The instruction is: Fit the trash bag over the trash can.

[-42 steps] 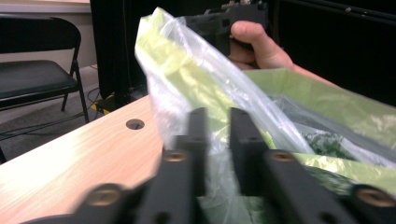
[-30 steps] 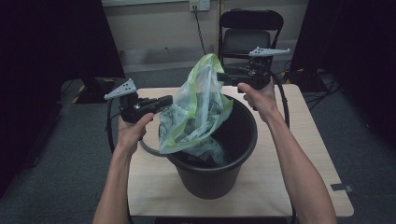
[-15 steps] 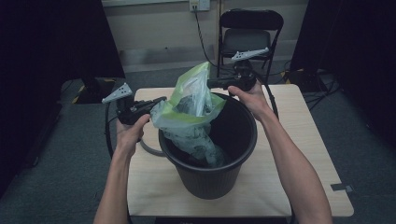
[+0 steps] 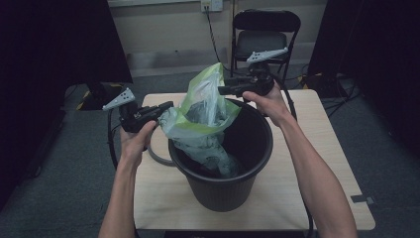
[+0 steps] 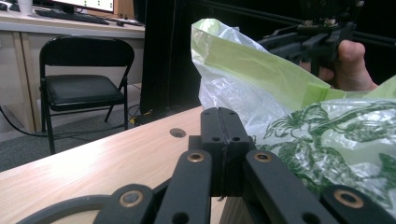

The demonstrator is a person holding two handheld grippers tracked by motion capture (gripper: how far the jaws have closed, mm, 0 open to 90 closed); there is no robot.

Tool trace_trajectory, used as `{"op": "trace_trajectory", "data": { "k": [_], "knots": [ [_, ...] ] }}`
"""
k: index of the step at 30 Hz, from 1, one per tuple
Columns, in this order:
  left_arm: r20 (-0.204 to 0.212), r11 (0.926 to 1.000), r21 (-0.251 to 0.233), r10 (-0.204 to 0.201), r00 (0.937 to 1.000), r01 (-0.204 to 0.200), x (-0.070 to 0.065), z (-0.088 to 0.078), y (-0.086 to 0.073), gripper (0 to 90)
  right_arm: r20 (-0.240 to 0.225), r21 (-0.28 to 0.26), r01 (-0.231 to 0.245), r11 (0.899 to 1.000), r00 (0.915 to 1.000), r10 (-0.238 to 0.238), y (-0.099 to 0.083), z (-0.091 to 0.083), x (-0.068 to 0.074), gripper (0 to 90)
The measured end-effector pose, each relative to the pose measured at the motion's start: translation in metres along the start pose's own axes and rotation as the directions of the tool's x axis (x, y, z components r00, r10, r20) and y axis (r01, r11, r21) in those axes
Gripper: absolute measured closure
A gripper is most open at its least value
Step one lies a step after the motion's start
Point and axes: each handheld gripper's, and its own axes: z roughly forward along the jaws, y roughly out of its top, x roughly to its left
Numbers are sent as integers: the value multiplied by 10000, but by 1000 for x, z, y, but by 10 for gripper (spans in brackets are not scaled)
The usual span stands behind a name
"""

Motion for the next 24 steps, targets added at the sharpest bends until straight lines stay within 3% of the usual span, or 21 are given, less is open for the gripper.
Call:
{"op": "trace_trajectory", "data": {
  "k": [6,7,10,11,17,21,24],
  "knots": [
    [43,9997,-229,-68,10000,69,3,3,7,900,-116,840,122,9964,9999,-113,2,10,-3,604],
    [59,9996,-268,-77,10000,78,2,4,9,900,-123,930,114,9956,9999,-103,2,11,-4,718],
    [44,9996,-283,-3,10000,4,1,2,9,900,-348,988,172,9950,9993,-138,1,12,-4,795],
    [68,9995,-322,-30,10000,32,1,1,9,900,-344,1039,306,9941,9990,-271,1,12,-3,900],
    [28,9992,-397,98,9999,-97,-2,-8,7,900,3,665,258,9975,9997,-259,2,6,-3,900],
    [37,9985,-521,182,9998,-180,-6,-15,4,900,813,-9,51,10000,9967,-50,1,-11,-10,900],
    [6,9983,-533,242,9997,-241,-8,-17,0,900,1018,-178,-44,9998,9948,62,0,-18,-14,900]
  ]
}}
